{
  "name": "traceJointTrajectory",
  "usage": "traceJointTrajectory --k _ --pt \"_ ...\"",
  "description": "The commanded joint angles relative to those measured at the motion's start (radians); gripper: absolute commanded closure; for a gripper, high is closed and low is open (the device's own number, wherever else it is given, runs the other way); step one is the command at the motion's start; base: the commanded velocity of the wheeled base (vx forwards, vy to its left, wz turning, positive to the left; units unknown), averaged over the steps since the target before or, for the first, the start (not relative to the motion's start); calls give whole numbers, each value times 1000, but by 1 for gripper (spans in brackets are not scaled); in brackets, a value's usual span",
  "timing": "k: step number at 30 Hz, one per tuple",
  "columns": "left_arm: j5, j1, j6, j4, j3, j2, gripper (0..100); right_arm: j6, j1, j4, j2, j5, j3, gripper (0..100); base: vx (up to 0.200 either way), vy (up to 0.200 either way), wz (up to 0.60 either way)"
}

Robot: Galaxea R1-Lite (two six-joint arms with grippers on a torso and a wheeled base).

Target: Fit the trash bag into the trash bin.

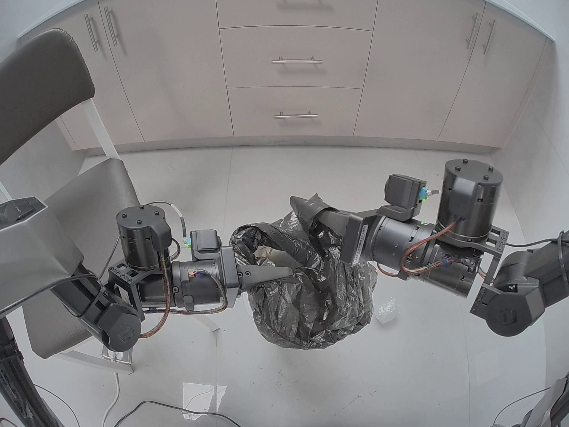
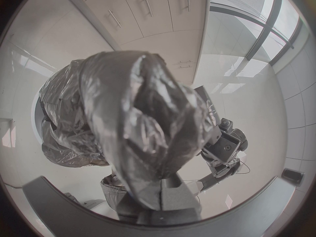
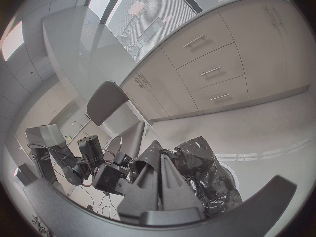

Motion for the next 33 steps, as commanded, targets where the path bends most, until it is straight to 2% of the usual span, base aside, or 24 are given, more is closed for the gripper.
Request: traceJointTrajectory --k 1,11,18,25,33 --pt "-1 11 0 -16 -5 21 100 -1 -18 -26 77 4 -14 100 0 0 0" --pt "14 21 -16 -210 2 121 100 -9 -67 -100 144 4 -27 100 0 0 0" --pt "16 22 -40 -253 4 157 100 -15 -75 -103 159 2 -21 100 0 0 0" --pt "14 22 -42 -298 -12 216 100 -47 -125 -105 169 2 -23 100 0 0 0" --pt "14 -45 -94 -342 -7 240 100 -53 -151 -103 100 -2 36 100 0 0 0"
